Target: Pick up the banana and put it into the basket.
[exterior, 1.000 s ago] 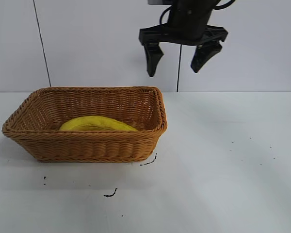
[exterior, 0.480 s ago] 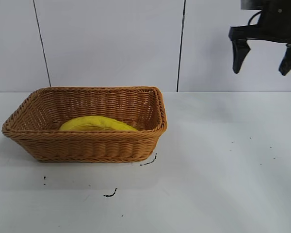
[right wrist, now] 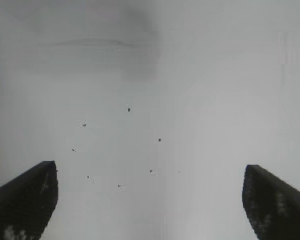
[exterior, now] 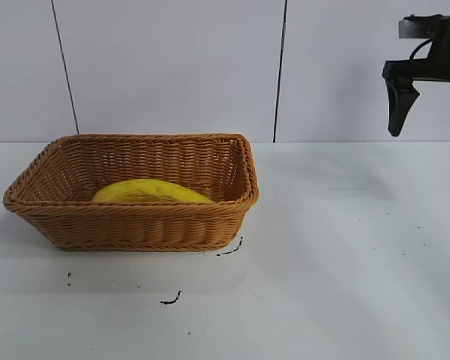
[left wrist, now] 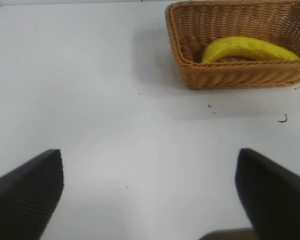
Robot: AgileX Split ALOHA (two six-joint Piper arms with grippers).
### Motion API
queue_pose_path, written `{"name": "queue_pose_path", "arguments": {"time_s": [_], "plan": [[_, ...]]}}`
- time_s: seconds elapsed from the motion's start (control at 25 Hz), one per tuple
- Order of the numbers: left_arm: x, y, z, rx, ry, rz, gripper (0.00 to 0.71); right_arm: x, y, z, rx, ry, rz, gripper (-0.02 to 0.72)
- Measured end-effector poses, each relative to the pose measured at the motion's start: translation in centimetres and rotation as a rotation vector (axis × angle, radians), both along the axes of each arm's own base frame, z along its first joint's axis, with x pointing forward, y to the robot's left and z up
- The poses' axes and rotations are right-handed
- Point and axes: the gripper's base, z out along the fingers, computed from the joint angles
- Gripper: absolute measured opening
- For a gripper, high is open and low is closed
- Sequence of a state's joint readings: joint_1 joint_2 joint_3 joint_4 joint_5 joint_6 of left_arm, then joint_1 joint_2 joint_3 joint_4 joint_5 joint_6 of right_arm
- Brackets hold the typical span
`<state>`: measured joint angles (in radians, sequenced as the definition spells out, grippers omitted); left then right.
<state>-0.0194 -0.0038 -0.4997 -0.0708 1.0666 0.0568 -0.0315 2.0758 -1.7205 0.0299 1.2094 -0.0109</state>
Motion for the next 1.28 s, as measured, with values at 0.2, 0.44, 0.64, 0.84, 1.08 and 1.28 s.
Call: {"name": "queue_pose_path", "arguments": {"time_s": [0.2,0.44,0.64,0.84,1.08,1.28], "plan": [[0.0,0.0,0.0,0.000,0.000,0.000,0.693,-4.0,0.2,-1.9,0.015,0.133,-0.004,0.690],[0.0,0.0,0.0,0.000,0.000,0.000,0.693,-11.2,0.4,-1.6,0.018,0.235,-0.004,0.690],[0.0,0.0,0.0,0.000,0.000,0.000,0.693,-17.7,0.7,1.1,0.016,0.184,-0.004,0.690],[0.0,0.0,0.0,0.000,-0.001,0.000,0.693,-24.2,0.9,3.9,0.012,0.035,-0.003,0.690],[0.0,0.0,0.0,0.000,-0.001,0.000,0.693,-30.6,1.0,5.8,-0.014,-0.362,0.041,0.690],[0.0,0.0,0.0,0.000,-0.001,0.000,0.693,-34.9,1.2,6.2,-0.031,-0.659,0.059,0.690]]}}
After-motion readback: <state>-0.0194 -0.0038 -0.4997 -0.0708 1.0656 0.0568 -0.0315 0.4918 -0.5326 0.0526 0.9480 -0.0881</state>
